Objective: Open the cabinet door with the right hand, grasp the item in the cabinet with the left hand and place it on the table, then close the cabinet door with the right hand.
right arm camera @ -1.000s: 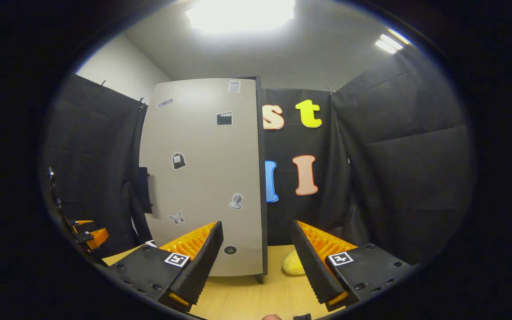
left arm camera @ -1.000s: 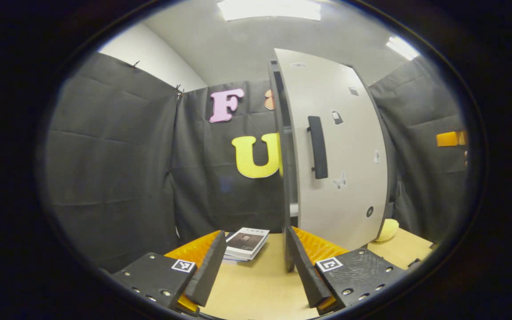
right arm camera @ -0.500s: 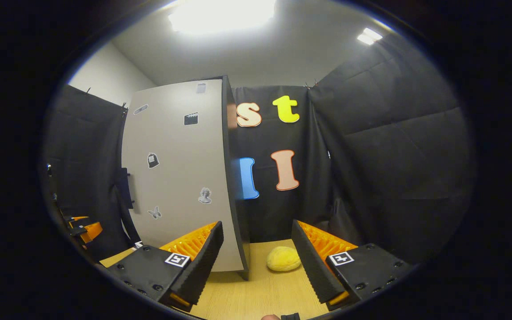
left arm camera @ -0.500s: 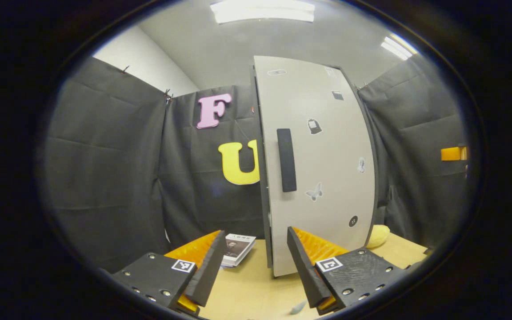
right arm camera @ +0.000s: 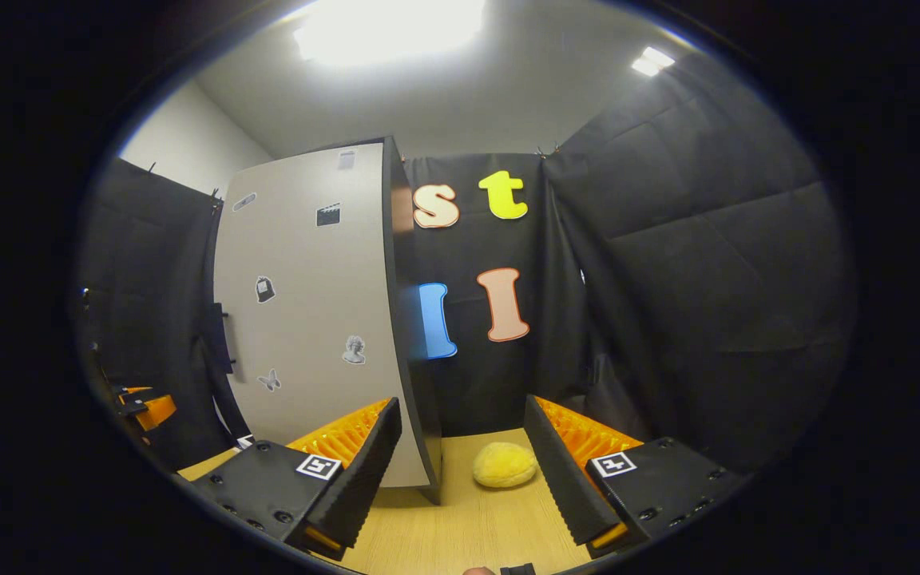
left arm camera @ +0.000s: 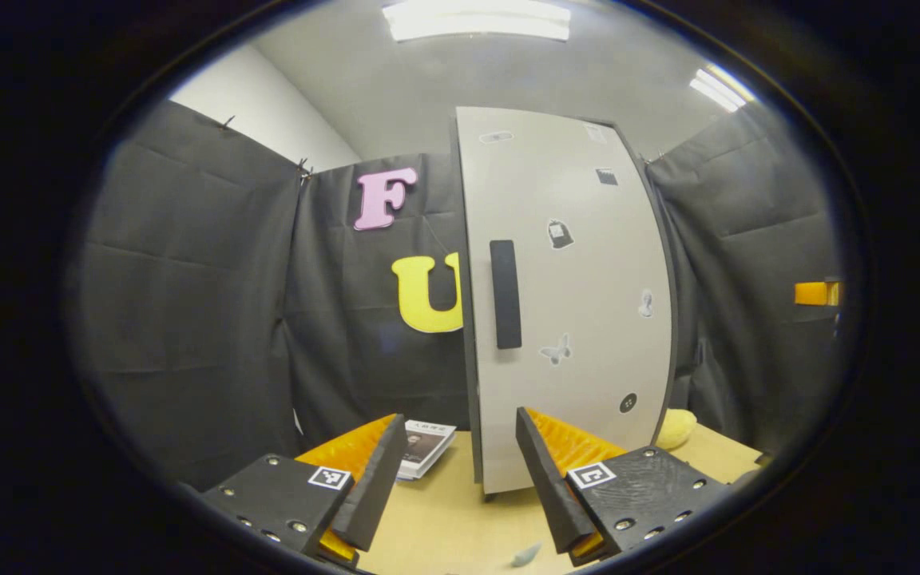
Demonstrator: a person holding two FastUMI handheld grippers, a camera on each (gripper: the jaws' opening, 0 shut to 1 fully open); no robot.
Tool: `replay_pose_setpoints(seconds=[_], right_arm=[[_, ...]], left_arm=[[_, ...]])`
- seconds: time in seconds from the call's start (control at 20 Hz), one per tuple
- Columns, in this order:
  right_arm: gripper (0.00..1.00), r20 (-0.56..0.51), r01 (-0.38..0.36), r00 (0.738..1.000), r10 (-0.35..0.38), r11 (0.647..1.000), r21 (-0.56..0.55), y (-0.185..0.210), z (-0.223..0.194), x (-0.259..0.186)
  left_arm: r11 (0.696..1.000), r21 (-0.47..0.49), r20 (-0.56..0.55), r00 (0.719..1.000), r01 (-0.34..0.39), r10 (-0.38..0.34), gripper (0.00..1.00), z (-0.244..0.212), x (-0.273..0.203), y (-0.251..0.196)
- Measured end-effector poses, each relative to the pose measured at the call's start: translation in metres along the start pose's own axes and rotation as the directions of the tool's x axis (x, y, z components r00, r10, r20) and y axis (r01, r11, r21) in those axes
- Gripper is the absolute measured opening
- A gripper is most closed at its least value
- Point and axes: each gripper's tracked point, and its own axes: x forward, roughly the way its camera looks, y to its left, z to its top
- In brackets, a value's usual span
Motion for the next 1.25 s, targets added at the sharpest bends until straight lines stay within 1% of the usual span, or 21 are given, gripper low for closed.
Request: replay_pose_setpoints(seconds=[0.35, 0.6, 1.25], right_arm=[[0.98, -0.003, -0.015, 1.000, 0.015, 1.000, 0.006, 0.009, -0.001, 0.003], [0.98, 0.000, -0.010, 1.000, 0.010, 1.000, -0.009, 0.011, 0.002, 0.002], [0.98, 0.010, -0.005, 1.000, 0.006, 1.000, -0.030, 0.015, 0.008, -0.003]], left_arm=[[1.000, 0.011, 0.006, 1.000, -0.013, 0.012, 0.83, 0.000, -0.002, 0.006], [1.000, -0.002, 0.008, 1.000, -0.013, 0.013, 0.83, -0.004, -0.006, 0.008], [1.000, 0.003, 0.017, 1.000, -0.008, 0.008, 0.83, -0.005, -0.007, 0.012]])
